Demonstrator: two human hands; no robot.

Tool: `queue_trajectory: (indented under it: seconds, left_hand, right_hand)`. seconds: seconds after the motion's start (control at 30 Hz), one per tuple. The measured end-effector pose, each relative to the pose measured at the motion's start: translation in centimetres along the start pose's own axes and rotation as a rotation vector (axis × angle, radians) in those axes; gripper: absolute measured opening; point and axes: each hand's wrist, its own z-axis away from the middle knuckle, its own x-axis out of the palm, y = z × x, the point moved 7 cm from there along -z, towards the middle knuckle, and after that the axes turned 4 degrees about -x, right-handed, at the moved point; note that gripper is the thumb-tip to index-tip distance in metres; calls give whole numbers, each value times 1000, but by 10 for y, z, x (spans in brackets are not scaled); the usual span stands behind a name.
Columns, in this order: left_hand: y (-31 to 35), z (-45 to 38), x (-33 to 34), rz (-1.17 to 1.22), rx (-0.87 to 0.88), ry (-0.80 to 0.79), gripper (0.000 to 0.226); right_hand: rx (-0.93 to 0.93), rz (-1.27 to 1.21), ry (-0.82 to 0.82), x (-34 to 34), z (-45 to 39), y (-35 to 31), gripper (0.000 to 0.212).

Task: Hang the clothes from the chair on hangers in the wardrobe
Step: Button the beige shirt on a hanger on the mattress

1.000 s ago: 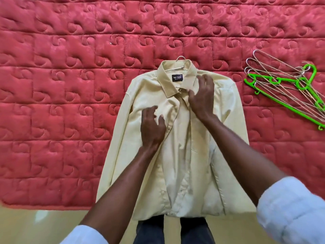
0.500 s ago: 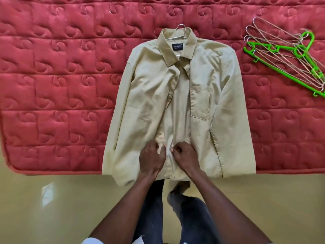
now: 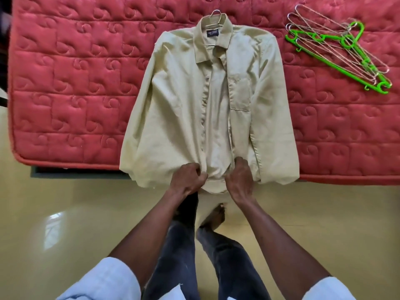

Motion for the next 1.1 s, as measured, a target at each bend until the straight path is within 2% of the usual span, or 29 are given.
queue_trajectory:
  seconds: [0.03, 0.1, 0.13, 0.2, 0.23, 0.27, 0.33, 0.37, 0.43, 0.5, 0.57, 0.67, 0.73, 0.93, 1.1]
  left_hand:
    - [-1, 4, -2, 24, -22, 47, 33]
    - [-5, 8, -9, 85, -76, 166, 37]
    - [-7, 7, -13, 120, -97, 208, 37]
    - [-9, 4, -18, 173, -105, 242, 37]
    - [-10, 2, -19, 185, -98, 244, 36]
    - [-11, 0, -20, 194, -88, 245, 36]
    - [-11, -7, -23, 212, -68, 257, 32]
    - [-9, -11, -25, 220, -49, 266, 28]
    - [-3, -18, -30, 174, 14, 274, 24]
    - [1, -27, -31, 67, 77, 248, 30]
    - [1, -34, -33, -24, 63, 222, 27]
    - [4, -57, -44, -125, -72, 192, 27]
    - [16, -80, -62, -106, -96, 205, 31]
    - [56, -173, -125, 176, 148, 379, 16]
    - [86, -244, -167, -30, 394, 494, 30]
  right_hand:
    - [-34, -13, 26, -6, 4, 0, 33]
    - [-220, 59, 32, -12, 14, -8, 30]
    - [-314, 119, -61, -6, 19, -10, 30]
    - [-437, 327, -422, 15, 31, -10, 29]
    - [-444, 453, -552, 20, 36, -6, 26]
    - [-427, 541, -604, 19, 37, -2, 21]
    - [-308, 424, -512, 6, 27, -4, 26]
    - [-256, 302, -401, -1, 20, -9, 31]
    - [-259, 89, -192, -7, 4, -23, 26]
    - [-278, -36, -195, -1, -10, -35, 23]
    - [-284, -24, -294, 11, -22, -37, 28]
    - [-109, 54, -379, 17, -47, -27, 24]
    - [-32, 31, -419, 18, -70, -33, 22]
    - [-10, -334, -107, -7, -160, -80, 18]
    - [139, -461, 84, -3, -237, -106, 12]
